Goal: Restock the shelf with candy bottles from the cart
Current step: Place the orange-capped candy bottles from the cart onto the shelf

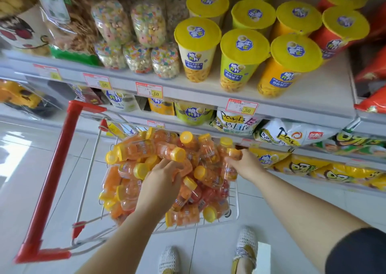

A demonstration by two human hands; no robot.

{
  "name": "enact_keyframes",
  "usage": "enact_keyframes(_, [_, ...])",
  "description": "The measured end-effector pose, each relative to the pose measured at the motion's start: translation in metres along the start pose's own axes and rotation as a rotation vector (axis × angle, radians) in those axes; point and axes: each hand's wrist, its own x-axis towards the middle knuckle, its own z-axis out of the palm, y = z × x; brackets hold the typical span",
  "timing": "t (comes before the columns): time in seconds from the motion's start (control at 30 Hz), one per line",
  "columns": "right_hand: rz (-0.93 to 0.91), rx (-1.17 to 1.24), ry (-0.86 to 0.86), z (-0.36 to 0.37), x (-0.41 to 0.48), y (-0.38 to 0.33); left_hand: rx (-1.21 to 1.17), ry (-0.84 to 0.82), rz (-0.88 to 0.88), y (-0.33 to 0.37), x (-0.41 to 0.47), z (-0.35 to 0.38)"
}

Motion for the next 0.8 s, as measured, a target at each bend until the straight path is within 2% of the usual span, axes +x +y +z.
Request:
enact_keyframes(0.3, [-0.175, 0.102, -0.009, -0.039, -0.067, -0.022, 0.065, -0.038, -0.02, 0.04, -0.007, -0.022])
enact_keyframes(0.47, [-0.38, 0.199, -0.023, -0.129, -0.147, -0.064, -0.152, -0.009, 0.24, 0.122, -0.015, -0.073])
enact_keyframes(0.7, [-0.598, 0.274, 0.212, -0.272, -0.255, -0.109, -0.338, 0.031, 0.617, 0.25, -0.023, -0.143])
enact_keyframes(0.8, [-0.674, 0.3, 0.327, -0.318, -0.279, -0.118, -0.336, 0.085, 0.756, 0.296, -0.017, -0.169])
